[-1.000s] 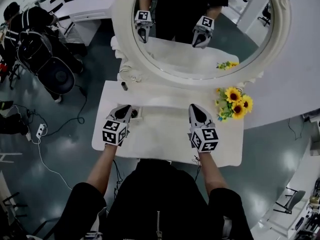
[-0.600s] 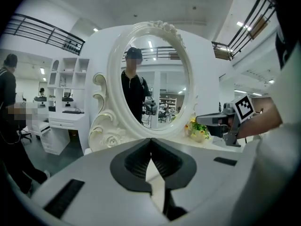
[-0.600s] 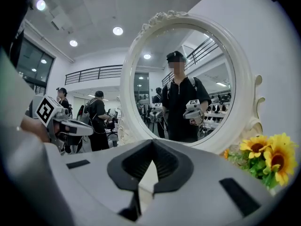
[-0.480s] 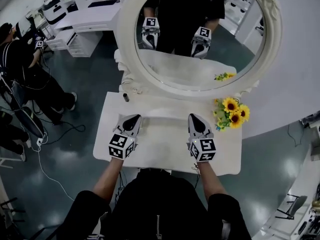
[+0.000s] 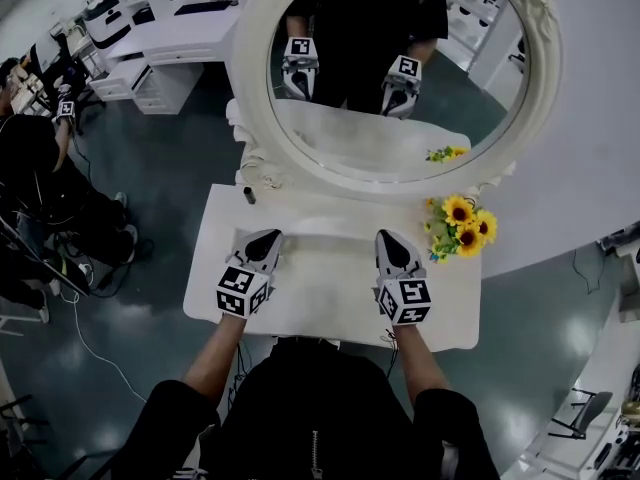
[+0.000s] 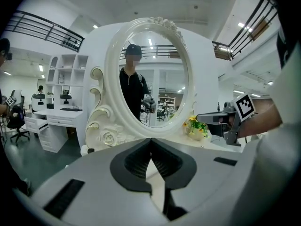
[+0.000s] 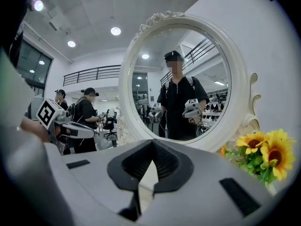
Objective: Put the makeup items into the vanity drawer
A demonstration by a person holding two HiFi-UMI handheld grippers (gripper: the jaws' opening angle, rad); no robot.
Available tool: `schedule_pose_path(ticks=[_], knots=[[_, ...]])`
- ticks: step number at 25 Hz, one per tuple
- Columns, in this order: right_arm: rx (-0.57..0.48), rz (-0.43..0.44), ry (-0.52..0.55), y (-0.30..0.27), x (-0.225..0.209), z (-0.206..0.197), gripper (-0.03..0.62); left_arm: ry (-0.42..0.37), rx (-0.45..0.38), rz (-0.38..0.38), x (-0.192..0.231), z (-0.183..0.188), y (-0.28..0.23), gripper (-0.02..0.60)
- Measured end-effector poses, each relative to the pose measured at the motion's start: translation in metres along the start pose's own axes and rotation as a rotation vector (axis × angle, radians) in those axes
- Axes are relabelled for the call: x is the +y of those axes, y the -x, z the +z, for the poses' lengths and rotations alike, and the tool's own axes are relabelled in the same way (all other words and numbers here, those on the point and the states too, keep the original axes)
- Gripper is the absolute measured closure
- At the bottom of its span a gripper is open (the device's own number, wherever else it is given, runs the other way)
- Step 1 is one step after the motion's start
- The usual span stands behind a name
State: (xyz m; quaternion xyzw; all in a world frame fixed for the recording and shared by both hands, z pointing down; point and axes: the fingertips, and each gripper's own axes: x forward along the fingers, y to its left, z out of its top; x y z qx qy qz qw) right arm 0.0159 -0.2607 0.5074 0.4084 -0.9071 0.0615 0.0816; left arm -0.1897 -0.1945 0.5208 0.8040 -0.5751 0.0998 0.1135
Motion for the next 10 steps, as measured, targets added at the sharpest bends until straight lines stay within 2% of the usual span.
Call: schedule_pose_path(ticks=[10], knots=[[0.015, -0.004, -0.004, -0.0004, -0.0001, -0.0022, 0.591, 0.018, 0.009, -0.004, 0.0001, -0.0019, -0.0019, 0.561]])
